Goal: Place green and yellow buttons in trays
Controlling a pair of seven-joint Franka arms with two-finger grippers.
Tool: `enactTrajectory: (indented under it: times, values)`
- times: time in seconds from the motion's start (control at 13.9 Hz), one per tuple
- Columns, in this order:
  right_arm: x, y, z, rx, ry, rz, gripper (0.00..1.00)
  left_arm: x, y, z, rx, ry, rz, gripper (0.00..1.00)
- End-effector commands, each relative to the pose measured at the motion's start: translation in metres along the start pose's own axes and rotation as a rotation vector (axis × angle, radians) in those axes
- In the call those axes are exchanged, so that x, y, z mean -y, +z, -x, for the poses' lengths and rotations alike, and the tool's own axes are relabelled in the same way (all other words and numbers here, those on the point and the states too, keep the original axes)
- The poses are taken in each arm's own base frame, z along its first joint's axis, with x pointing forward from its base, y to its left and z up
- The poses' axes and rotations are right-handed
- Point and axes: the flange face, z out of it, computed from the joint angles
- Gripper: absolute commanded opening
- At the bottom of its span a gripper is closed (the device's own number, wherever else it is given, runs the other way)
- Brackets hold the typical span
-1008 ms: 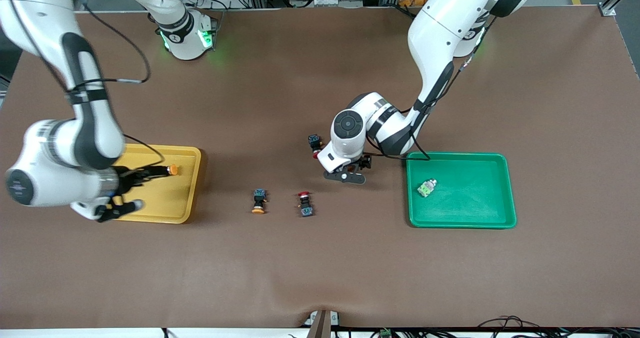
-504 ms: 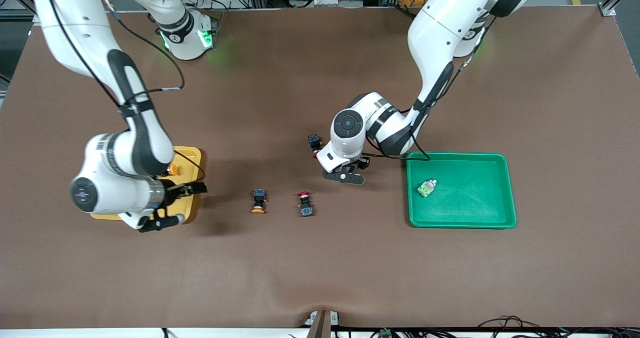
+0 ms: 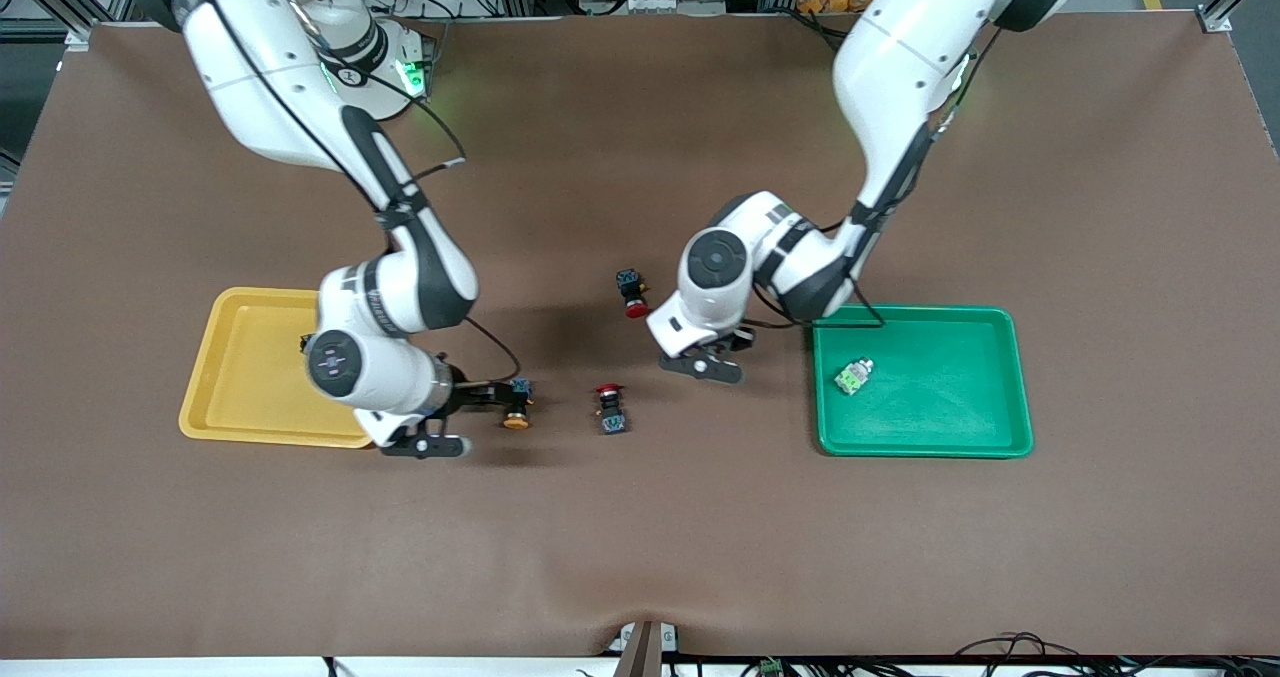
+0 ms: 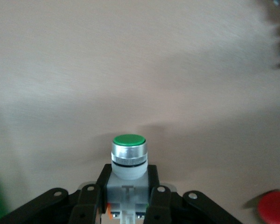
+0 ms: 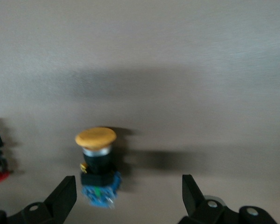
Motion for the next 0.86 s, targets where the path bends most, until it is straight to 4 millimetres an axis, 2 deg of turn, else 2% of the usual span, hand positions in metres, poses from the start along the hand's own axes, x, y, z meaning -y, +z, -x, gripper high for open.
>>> enactTrajectory:
  times: [0.0, 0.14, 0.22, 0.29, 0.36, 0.5, 0.58, 0.65, 0.79]
  values:
    - [0.026, 0.014, 0.004, -0.01, 0.05, -0.001, 1.0, 0.048, -0.033, -0.003, 0.066, 0.007, -0.032, 0.0]
    - [0.041, 0.021, 0.008, -0.023, 0.046, 0.002, 1.0, 0.094, -0.04, -0.01, 0.109, -0.006, -0.051, 0.0]
    - [0.041, 0.023, 0.007, -0.033, 0.044, 0.001, 1.0, 0.123, -0.044, -0.015, 0.12, -0.008, -0.059, 0.0]
    - [0.039, 0.025, 0.006, -0.033, 0.045, 0.004, 0.94, 0.15, -0.043, -0.019, 0.129, 0.013, -0.055, 0.0]
    - [0.039, 0.027, 0.006, -0.03, 0.046, 0.006, 0.73, 0.18, -0.044, -0.024, 0.132, 0.042, -0.048, 0.0]
    - [0.038, 0.03, 0.006, -0.043, 0.03, 0.014, 0.39, 0.241, -0.037, -0.031, 0.144, 0.06, -0.03, 0.0]
    - [0.037, 0.03, 0.005, -0.054, 0.017, 0.025, 0.28, 0.266, -0.033, -0.033, 0.148, 0.064, -0.021, 0.0]
    - [0.036, 0.03, 0.005, -0.059, 0.01, 0.034, 0.2, 0.282, -0.029, -0.033, 0.151, 0.061, -0.015, 0.0]
    - [0.03, 0.03, 0.004, -0.057, 0.016, 0.037, 0.16, 0.305, -0.015, -0.031, 0.166, 0.042, -0.026, 0.0]
